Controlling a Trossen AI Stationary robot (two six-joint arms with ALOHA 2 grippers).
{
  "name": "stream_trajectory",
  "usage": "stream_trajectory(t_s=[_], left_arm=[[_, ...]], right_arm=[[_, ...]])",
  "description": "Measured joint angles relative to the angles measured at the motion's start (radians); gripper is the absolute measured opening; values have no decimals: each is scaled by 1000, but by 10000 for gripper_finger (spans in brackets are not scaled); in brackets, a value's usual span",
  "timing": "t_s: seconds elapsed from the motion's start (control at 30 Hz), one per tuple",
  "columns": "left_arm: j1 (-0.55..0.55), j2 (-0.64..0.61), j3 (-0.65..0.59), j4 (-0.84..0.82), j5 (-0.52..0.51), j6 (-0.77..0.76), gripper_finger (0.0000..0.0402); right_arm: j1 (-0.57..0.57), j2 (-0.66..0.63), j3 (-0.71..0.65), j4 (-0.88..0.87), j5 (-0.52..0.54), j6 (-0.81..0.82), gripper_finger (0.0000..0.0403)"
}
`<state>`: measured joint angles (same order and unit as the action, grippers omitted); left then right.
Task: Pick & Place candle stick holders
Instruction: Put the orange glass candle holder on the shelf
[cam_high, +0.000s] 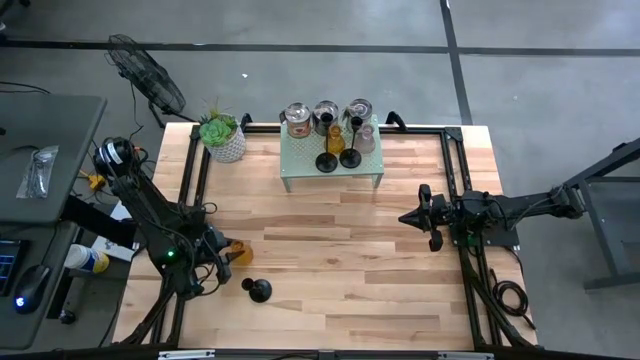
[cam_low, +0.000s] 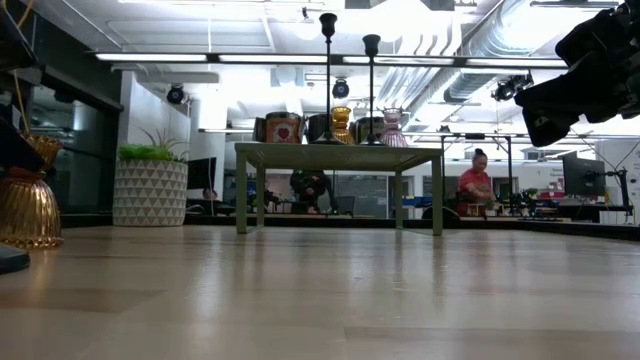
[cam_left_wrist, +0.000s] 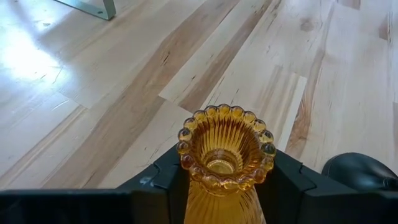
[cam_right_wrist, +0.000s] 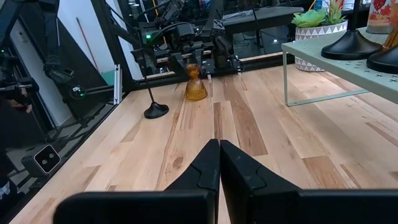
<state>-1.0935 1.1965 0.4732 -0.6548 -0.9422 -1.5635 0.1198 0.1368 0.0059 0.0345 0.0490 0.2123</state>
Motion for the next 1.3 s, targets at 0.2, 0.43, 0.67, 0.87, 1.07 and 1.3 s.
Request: stream_trajectory(t_s=[0.2,0.43,0.67,0.87,1.07,1.3], left_arm=[[1,0,0,-2,-44,0,145],[15,-1,0,-8,-112,-4,146],[99,-29,0,-7,-124,9,147],[180,-72,50,-64,-199,127,147],[282,-122,132,-162,-216,209,147],[440,-182,225,-195,-191,367,147]], right_arm=[[0,0,0,0,0,0,3],[0,0,0,0,0,0,3],[0,0,0,0,0,0,3],[0,0,0,0,0,0,3],[0,0,0,0,0,0,3],[0,0,0,0,0,0,3]])
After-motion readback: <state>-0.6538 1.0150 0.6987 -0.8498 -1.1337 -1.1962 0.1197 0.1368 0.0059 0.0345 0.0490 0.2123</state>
